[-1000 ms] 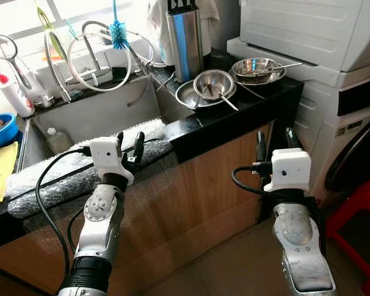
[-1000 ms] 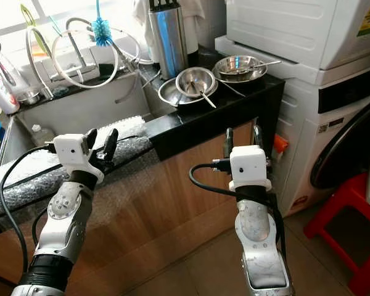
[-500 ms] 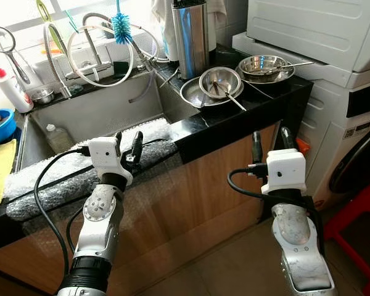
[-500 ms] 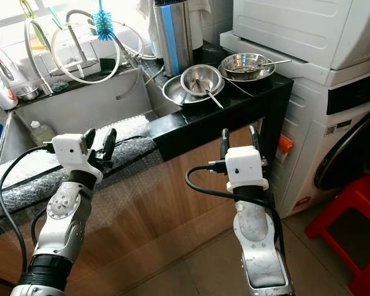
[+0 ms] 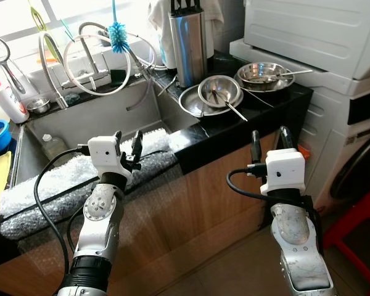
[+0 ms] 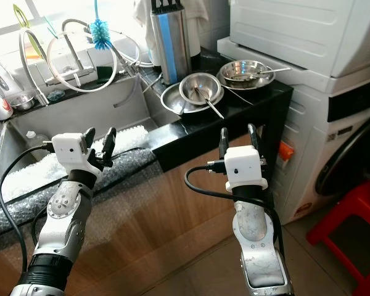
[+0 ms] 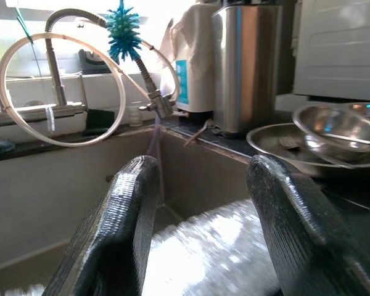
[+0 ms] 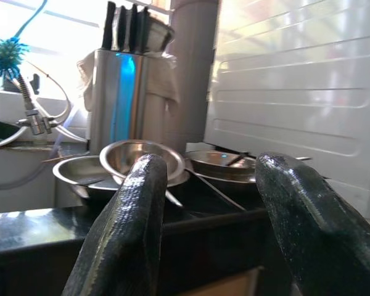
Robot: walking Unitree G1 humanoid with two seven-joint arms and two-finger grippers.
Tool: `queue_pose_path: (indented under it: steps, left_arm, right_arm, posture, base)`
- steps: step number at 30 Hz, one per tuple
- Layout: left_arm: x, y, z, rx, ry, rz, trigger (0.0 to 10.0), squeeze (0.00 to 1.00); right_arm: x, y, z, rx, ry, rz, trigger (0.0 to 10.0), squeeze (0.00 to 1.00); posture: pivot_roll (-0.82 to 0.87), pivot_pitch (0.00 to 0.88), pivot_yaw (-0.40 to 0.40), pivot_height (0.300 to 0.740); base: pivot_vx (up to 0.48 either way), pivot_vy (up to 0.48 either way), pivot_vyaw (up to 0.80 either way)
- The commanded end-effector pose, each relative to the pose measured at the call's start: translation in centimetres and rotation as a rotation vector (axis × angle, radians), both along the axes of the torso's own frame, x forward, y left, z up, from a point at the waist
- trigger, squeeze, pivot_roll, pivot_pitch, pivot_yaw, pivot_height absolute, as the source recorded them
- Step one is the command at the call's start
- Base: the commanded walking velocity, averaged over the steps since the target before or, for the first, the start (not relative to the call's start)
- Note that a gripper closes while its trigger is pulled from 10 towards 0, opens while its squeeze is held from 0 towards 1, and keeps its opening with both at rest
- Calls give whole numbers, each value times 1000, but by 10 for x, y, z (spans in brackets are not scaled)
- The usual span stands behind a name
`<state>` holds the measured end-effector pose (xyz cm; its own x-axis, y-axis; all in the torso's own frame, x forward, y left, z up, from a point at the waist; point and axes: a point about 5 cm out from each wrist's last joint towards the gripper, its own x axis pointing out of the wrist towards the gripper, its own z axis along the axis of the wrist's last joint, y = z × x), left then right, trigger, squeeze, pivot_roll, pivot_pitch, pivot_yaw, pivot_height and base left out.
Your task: Kitchen organization
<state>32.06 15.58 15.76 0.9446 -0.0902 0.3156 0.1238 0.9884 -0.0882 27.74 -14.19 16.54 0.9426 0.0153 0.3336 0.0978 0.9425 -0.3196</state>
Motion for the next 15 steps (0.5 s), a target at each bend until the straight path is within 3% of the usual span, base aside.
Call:
queue_pose_path:
  steps: [1, 15]
  left_arm:
    - [2, 7, 4, 22, -15, 23, 10000, 0]
    - [3, 6, 6, 20, -18, 23, 10000, 0]
  right_arm:
    - [0, 6, -1, 3, 7, 28, 10000, 0]
    - [0, 8, 0, -15, 4, 45, 10000, 0]
  posture:
    - [-122, 0, 163, 740]
    - [-126, 0, 164, 740]
  base:
    - [371, 0, 0]
    - [371, 0, 0]
